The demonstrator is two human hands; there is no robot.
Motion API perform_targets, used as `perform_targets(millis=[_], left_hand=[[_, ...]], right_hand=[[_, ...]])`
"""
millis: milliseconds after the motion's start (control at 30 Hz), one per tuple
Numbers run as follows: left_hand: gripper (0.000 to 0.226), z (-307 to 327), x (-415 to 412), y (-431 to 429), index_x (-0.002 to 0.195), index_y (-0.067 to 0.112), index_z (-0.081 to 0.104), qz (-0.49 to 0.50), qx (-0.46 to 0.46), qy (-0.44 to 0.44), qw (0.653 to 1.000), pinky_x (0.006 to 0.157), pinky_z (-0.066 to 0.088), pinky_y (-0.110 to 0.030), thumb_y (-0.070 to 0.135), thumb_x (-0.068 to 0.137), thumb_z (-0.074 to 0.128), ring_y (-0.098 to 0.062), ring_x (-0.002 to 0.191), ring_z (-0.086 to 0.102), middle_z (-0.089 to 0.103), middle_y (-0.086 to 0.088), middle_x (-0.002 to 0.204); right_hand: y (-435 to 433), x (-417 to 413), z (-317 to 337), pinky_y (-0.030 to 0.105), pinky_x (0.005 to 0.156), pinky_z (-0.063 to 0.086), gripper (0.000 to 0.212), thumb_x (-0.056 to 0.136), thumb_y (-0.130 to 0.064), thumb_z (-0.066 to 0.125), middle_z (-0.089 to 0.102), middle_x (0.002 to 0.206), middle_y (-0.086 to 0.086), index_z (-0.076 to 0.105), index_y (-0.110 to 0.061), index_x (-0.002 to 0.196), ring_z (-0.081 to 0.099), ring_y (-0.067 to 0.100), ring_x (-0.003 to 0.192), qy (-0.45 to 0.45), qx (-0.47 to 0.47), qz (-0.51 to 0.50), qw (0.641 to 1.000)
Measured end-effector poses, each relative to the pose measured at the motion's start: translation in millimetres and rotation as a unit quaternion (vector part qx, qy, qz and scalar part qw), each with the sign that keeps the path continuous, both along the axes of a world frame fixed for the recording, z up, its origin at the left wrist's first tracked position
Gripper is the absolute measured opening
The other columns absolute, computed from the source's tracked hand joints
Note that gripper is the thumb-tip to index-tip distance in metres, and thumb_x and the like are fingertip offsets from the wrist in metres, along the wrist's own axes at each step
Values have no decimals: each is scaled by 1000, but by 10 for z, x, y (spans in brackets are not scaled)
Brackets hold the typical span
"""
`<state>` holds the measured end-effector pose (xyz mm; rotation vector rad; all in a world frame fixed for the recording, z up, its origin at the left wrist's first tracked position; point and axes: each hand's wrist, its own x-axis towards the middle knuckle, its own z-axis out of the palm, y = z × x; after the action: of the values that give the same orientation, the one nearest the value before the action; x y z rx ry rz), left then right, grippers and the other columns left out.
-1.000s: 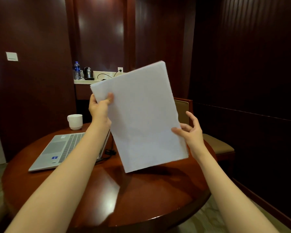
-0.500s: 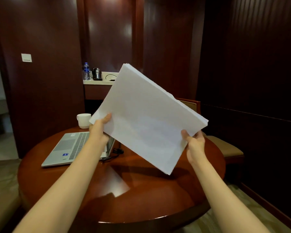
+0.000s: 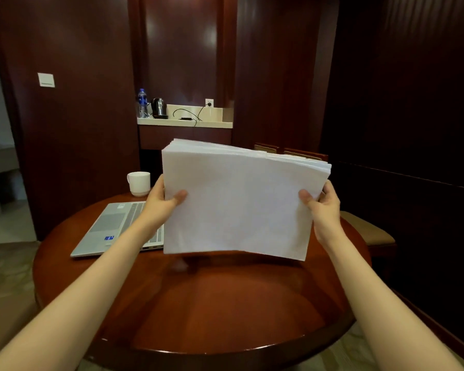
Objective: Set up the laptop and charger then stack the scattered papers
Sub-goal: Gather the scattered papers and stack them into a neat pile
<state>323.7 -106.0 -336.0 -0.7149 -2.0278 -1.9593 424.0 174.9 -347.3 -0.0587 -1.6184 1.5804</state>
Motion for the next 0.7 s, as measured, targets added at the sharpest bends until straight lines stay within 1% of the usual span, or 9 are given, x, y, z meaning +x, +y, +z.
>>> perform_targets(millis=[100, 167, 300, 367, 433, 500, 567, 633, 700], left_hand=[[58, -43, 1, 11, 135, 14, 36, 0, 16, -18, 1000, 88, 47, -34, 14, 84, 65, -17, 107, 55, 54, -3, 120], [60, -77, 7, 20, 135, 16, 35, -1, 23, -28, 999, 89, 48, -35, 19, 84, 65, -18, 109, 54, 53, -4, 122], [58, -199, 55, 49, 138, 15, 35, 4, 28, -56, 998, 93, 47, -37, 20, 86, 62, -19, 112, 52, 52, -3, 126], [54, -214, 114, 92, 137, 11, 36, 13, 39, -58, 997, 88, 46, -32, 15, 89, 59, -16, 109, 52, 52, -2, 123], [49, -164, 152, 145, 134, 5, 39, 32, 53, -56, 997, 83, 43, -29, 9, 89, 57, -15, 106, 51, 53, -5, 120], [45, -104, 157, 168, 132, 3, 43, 53, 33, -54, 997, 84, 42, -29, 8, 90, 57, -19, 108, 53, 55, -11, 123], [42, -62, 177, 161, 131, 6, 46, 62, -15, -71, 995, 85, 42, -30, 12, 91, 57, -24, 112, 54, 56, -12, 127], [42, -83, 242, 147, 131, 8, 48, 56, -53, -127, 989, 85, 42, -30, 16, 92, 57, -28, 114, 55, 56, -11, 129], [43, -150, 329, 142, 132, 4, 47, 53, -79, -185, 978, 85, 40, -29, 16, 92, 58, -30, 116, 55, 55, -12, 130]], right_hand=[[17, 30, -108, 29, 76, 53, 43, 90, -24, 57, 58, 108, -4, 41, -19, 129, 61, 12, 95, -30, 7, 17, 999], [21, 35, -188, 27, 77, 50, 43, 92, -27, 52, 57, 109, -4, 38, -18, 132, 59, 11, 96, -43, 2, 24, 999], [-41, 39, -346, 33, 89, 46, 28, 96, -24, 46, 54, 114, -2, 41, -20, 123, 56, 14, 103, -81, 16, 37, 996], [-64, 18, -359, 35, 93, 45, 19, 97, -23, 45, 56, 113, -1, 45, -20, 116, 55, 19, 108, -99, 1, 13, 995], [-56, 1, -291, 37, 92, 45, 14, 98, -20, 45, 58, 112, 3, 50, -16, 111, 56, 25, 109, -113, -16, -28, 993], [-16, 0, -195, 37, 86, 47, 20, 98, -21, 46, 60, 114, 9, 54, -11, 113, 58, 26, 103, -148, -15, -49, 988], [76, -12, -113, 37, 83, 46, 29, 97, -26, 48, 61, 115, 10, 55, -8, 119, 58, 26, 99, -217, -33, -37, 975], [148, -14, -79, 39, 91, 44, 42, 93, -33, 54, 59, 120, 7, 52, -5, 123, 57, 29, 103, -306, -54, -44, 950], [197, 8, -110, 48, 100, 42, 59, 88, -42, 58, 54, 130, 11, 45, -6, 133, 54, 36, 114, -408, -37, -64, 910]])
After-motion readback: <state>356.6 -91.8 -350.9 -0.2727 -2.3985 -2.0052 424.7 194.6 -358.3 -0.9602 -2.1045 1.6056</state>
